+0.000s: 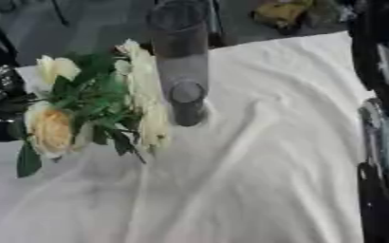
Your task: Arrange flowers into the vase.
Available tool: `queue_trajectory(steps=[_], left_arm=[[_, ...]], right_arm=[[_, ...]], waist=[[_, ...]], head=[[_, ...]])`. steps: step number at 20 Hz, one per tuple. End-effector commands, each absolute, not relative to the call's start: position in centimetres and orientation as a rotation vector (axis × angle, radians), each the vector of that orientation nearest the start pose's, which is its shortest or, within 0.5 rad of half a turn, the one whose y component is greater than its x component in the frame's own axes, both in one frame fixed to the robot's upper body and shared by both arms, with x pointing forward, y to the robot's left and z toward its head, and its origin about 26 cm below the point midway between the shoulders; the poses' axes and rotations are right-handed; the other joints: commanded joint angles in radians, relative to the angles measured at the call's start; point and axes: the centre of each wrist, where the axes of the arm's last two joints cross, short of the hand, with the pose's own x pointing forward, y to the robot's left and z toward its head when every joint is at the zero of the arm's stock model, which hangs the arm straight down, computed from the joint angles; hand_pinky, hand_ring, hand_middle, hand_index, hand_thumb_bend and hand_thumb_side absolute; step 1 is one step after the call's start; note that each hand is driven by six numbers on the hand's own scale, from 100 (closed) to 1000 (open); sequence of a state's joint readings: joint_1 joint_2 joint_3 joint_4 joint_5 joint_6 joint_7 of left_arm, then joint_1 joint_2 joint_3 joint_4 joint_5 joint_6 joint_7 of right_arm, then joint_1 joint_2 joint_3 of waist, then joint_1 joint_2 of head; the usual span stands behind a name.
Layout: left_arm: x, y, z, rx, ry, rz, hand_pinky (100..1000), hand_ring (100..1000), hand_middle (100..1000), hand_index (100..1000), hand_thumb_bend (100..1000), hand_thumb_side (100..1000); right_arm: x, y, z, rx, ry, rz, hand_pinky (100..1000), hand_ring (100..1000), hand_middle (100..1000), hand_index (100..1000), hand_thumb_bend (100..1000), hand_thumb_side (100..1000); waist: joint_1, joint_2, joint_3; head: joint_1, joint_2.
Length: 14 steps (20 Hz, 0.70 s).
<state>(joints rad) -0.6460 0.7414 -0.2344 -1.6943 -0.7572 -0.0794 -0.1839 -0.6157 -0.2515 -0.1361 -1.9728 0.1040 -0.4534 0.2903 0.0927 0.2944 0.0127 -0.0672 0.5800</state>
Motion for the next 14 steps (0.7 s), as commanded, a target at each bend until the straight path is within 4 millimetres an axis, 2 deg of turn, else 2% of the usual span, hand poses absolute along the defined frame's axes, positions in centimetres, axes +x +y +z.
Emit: queue_trajectory(steps=[1,7,11,14], left_arm=[[34.5,27.7,29.3,-1.651,2.616,1.763,100,100,100,100,100,482],[33.6,25.7,31.3,-1.54,2.871,1.496,100,100,100,100,100,502],[33.2,24.5,32.7,-1.46,3.007,1.351,100,100,100,100,100,516],[33.4,23.6,34.1,-1.386,3.138,1.167,100,100,100,100,100,522]], right_arm=[[31.5,-25.2,29.9,0.267,3.099,-0.837,803,831,766,925,222,1000],[31.5,-25.1,29.8,0.266,3.108,-0.825,804,831,767,925,218,1000],[31.5,-25.1,29.7,0.265,3.111,-0.826,804,831,767,925,216,1000],[31.5,-24.9,29.8,0.259,3.106,-0.833,804,832,768,926,215,1000]], waist=[[-0.006,-0.022,0.002],[-0.008,-0.031,0.001],[-0.005,-0.036,-0.003],[0.0,-0.039,-0.008]], head=[[-0.025,-0.013],[-0.044,-0.017],[-0.042,-0.019],[-0.039,-0.02]])
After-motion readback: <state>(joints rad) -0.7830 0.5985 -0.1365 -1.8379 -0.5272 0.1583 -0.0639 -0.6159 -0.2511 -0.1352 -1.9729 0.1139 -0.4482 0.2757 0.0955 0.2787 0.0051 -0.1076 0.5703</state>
